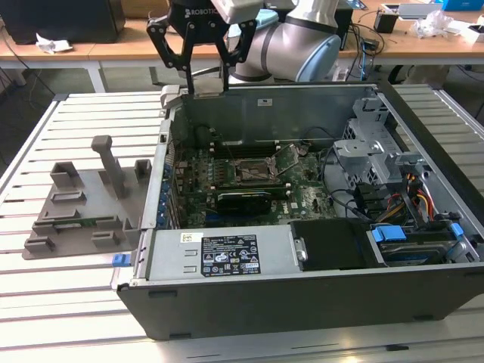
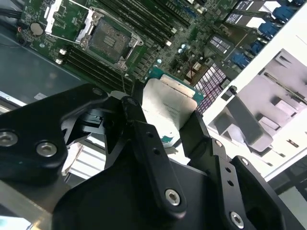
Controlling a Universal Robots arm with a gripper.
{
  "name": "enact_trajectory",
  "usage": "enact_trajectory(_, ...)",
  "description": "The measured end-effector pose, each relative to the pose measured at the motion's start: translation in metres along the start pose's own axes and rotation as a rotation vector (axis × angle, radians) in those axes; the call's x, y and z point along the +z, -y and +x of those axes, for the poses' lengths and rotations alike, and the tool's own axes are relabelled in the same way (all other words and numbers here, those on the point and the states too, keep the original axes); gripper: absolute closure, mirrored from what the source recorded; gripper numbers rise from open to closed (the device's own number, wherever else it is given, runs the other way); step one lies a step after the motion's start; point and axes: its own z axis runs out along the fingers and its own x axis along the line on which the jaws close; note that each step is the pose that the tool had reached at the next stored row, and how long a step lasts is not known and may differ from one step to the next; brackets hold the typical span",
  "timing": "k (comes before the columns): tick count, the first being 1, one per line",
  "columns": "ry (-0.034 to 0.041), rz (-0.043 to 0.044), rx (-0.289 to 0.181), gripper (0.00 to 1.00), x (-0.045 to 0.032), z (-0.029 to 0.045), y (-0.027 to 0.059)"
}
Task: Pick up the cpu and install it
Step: 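Pick up the cpu and move it towards the insertion slot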
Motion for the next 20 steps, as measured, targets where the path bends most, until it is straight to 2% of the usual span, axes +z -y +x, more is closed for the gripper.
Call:
enact_trajectory(12,-0.0001,0.0010,0.000,0.45,0.0049,-0.0078,0.0006)
enact_trajectory(20,-0.0003,0.0026,0.000,0.45,0.0110,-0.0119,0.0009)
